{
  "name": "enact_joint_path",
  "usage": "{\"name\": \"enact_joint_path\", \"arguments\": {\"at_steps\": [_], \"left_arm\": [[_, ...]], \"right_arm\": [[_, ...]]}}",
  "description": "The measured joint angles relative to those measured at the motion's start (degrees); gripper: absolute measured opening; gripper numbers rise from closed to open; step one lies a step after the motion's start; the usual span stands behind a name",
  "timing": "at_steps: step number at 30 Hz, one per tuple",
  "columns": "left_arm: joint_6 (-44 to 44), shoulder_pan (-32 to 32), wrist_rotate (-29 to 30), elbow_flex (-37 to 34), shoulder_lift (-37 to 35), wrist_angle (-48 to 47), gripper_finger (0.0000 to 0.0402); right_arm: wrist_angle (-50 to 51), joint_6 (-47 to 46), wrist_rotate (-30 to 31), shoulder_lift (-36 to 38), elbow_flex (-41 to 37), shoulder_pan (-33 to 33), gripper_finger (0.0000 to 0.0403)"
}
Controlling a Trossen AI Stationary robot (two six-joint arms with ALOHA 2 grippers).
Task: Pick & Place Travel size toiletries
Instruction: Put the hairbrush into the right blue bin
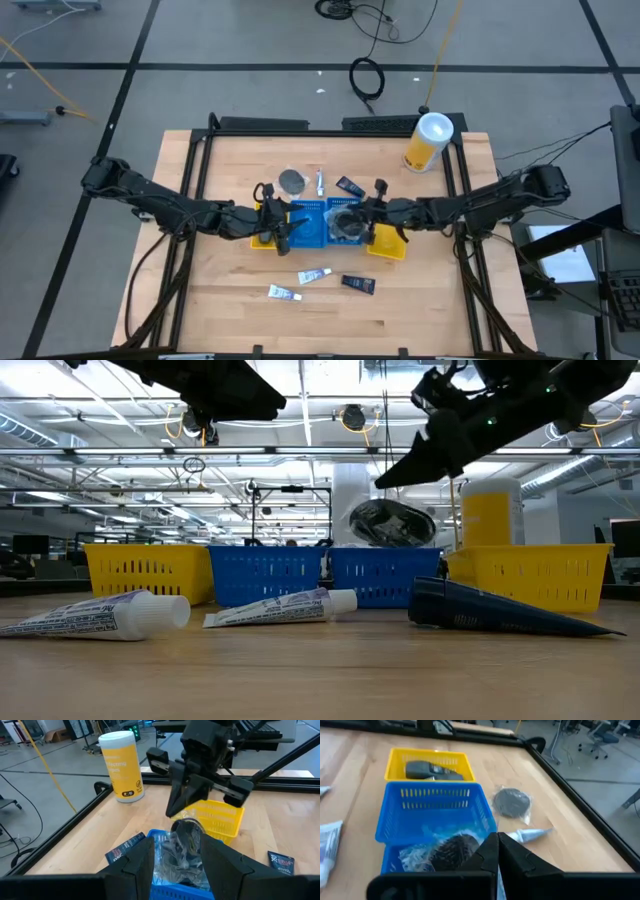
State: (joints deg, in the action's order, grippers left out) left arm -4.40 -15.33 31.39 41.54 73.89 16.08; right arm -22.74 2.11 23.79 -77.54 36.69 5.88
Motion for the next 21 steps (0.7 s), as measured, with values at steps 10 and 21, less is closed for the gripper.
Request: {"name": "enact_joint_path", "arguments": {"at_steps": [10,21], "left_arm": [[-0.46,0.32,0.03,0.0,0.0,-0.11,0.0159],[-0.48,0.32,0.03,0.0,0.0,-0.07,0.0159]], "right_arm": [[-1.18,-1.33,-1.46,-2.25,0.11,-2.04,0.0],[-0.54,-3.41,-8.31,-2.23,0.09,-2.57,0.0001]]}}
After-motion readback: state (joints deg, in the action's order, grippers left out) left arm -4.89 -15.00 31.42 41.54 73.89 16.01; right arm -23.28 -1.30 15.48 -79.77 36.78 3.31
